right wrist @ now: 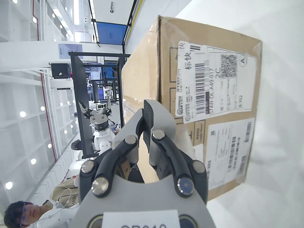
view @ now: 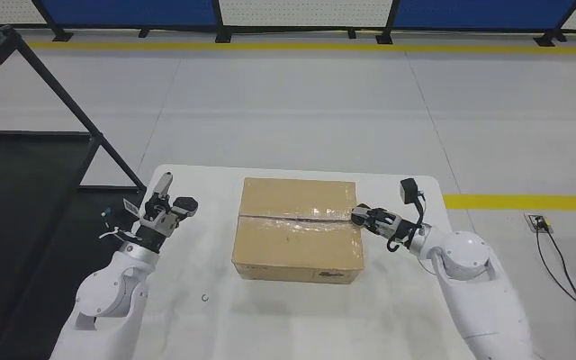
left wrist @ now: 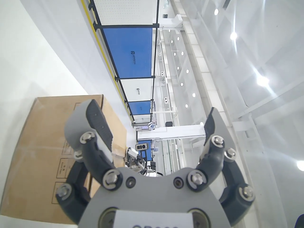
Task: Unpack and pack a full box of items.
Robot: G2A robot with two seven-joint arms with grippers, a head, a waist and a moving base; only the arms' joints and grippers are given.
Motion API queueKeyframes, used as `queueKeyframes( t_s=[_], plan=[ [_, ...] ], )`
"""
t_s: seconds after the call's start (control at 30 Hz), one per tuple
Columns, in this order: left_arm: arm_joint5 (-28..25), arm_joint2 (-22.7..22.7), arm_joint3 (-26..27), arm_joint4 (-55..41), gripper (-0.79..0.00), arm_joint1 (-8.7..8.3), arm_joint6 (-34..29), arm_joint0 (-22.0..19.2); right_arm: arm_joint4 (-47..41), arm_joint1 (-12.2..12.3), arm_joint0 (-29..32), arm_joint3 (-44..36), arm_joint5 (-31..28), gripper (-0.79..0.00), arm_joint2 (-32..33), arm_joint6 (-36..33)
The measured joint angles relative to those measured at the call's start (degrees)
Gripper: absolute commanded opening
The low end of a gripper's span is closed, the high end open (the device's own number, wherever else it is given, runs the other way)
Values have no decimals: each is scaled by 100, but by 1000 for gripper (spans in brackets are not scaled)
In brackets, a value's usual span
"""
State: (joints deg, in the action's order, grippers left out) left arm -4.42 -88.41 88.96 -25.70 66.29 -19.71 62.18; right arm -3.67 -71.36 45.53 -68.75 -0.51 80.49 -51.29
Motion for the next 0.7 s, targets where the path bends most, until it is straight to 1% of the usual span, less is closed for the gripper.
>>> queueKeyframes(
  t_s=[0.37,0.7],
  plan=[
    [46,5,133,78,0,6,-11,81,-251,89,193,58,-167,-785,171,-22],
    [76,17,188,105,0,15,-20,114,-484,112,18,593,-268,-785,84,-123]
  ],
)
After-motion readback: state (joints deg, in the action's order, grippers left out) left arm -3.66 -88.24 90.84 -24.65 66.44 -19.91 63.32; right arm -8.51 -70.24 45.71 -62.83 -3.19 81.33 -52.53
